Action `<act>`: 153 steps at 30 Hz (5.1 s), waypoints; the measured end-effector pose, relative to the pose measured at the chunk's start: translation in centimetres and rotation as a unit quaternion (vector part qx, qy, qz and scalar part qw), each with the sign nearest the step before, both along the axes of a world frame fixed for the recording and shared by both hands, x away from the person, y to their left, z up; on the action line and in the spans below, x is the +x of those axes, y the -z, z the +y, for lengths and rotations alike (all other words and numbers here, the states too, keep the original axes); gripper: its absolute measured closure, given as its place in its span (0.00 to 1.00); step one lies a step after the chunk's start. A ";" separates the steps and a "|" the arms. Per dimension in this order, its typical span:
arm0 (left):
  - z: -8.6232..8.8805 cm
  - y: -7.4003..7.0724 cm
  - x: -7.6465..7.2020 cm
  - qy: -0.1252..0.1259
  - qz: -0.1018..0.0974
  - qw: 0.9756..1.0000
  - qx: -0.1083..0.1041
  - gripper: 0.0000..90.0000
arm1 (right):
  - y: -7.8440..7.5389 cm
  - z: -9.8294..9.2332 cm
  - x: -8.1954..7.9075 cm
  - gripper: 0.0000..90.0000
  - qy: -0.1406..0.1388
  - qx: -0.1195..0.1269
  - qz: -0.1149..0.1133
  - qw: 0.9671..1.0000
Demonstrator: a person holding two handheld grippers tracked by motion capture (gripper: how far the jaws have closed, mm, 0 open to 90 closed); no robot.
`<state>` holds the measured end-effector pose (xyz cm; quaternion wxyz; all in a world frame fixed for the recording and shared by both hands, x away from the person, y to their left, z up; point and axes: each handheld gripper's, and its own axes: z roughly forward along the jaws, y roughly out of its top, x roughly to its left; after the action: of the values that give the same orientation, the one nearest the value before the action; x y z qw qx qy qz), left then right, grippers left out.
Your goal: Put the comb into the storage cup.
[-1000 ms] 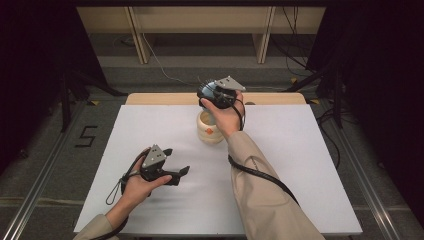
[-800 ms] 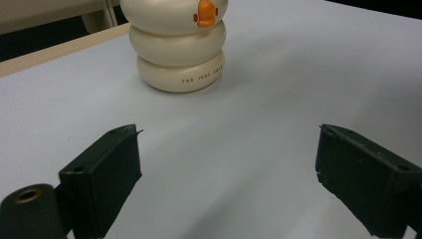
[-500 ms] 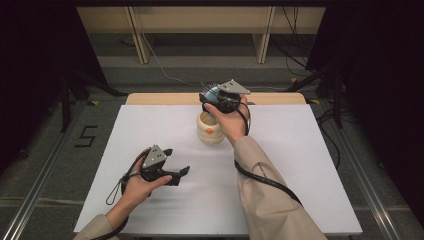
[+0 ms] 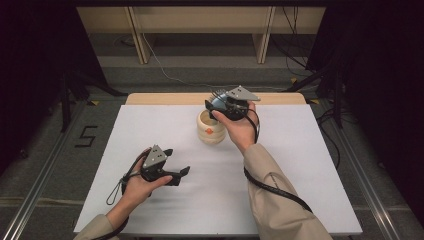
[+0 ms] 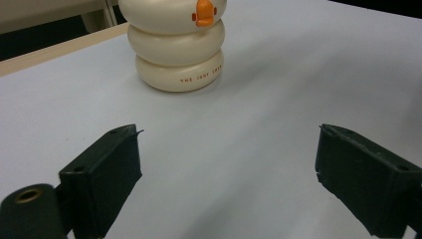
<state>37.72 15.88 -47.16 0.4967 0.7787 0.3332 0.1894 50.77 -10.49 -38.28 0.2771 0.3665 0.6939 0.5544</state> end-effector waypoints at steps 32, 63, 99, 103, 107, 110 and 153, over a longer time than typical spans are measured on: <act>-0.2 0.2 0.0 0.002 0.002 1.000 0.003 0.12 | 0.7 -1.5 -2.0 0.22 0.000 -0.001 0.005 1.000; -0.2 0.3 0.0 0.002 0.003 1.000 0.004 0.12 | 0.7 -1.6 -2.0 0.18 0.007 0.003 0.001 1.000; -0.1 0.2 0.0 -0.004 0.002 1.000 0.001 0.12 | -0.9 -6.4 -5.2 0.12 -0.020 0.003 -0.007 1.000; 0.0 0.2 0.1 -0.006 0.002 1.000 0.000 0.12 | -1.0 -6.8 -5.7 0.12 -0.022 0.002 -0.009 1.000; 0.0 0.1 0.1 -0.006 0.000 1.000 0.001 0.12 | -0.9 -7.2 -6.0 0.12 -0.023 -0.001 -0.007 1.000; 0.0 0.1 0.1 -0.007 0.001 1.000 0.000 0.12 | -0.7 -7.4 -6.3 0.12 -0.024 0.000 -0.008 1.000; 0.3 0.0 0.1 -0.013 -0.002 1.000 0.000 0.12 | 1.7 -12.5 -9.7 0.12 -0.003 -0.019 0.011 1.000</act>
<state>37.86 16.13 -47.16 0.4949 0.7741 0.3422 0.1967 41.06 -23.00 -39.98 0.2746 0.3651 0.7086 0.5377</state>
